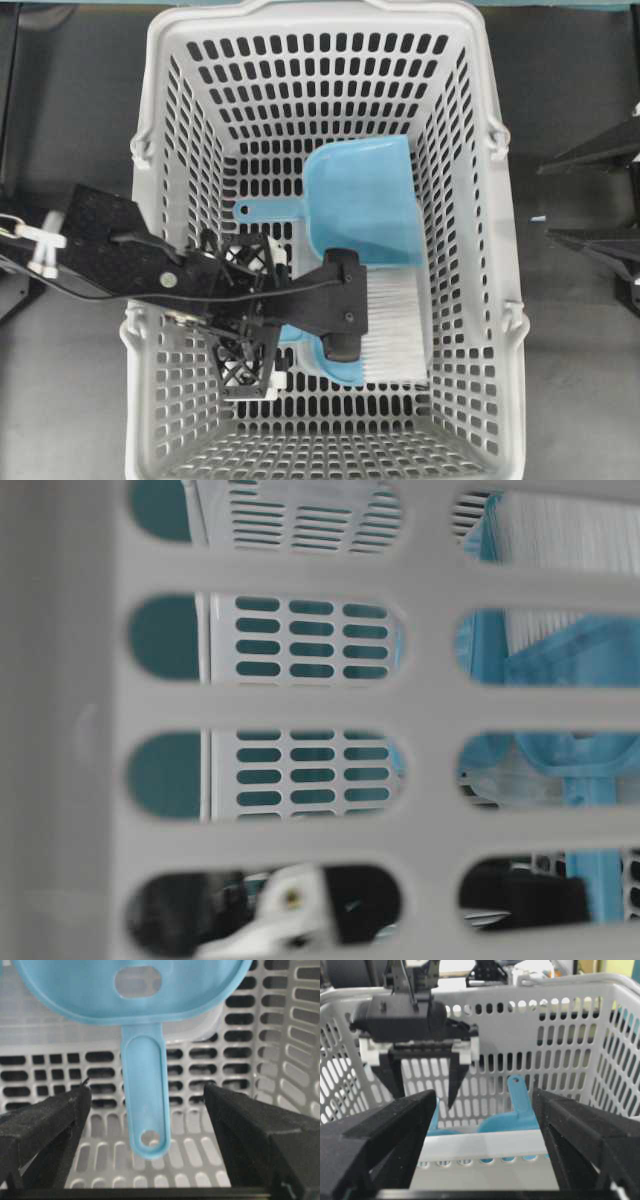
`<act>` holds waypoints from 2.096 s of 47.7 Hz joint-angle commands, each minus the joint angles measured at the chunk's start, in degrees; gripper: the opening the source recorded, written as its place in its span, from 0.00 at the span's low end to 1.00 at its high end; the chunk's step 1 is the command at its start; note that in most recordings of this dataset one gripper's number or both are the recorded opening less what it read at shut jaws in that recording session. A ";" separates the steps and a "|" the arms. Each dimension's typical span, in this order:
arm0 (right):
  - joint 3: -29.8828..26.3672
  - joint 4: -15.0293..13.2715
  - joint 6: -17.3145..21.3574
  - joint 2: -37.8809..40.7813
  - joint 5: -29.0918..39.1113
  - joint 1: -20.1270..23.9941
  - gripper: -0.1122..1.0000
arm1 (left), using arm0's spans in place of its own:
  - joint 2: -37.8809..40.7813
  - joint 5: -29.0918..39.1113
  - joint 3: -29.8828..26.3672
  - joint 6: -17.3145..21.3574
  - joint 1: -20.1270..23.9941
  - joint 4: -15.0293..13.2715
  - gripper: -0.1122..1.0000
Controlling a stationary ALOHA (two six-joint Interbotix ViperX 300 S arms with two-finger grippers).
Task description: Pick up the hand brush from the shopping basket with the left arm.
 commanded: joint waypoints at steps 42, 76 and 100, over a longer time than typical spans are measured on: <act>-0.79 0.26 0.00 0.26 -0.26 -0.09 0.78 | 5.45 -8.17 3.34 0.70 -0.35 0.18 0.72; -0.44 0.26 0.00 0.26 -0.53 -0.09 0.78 | -0.53 -3.16 0.09 0.18 -0.70 0.18 0.32; -0.53 0.26 0.00 -0.79 -0.26 -0.09 0.78 | -7.29 27.69 -23.12 0.09 -0.79 0.18 0.32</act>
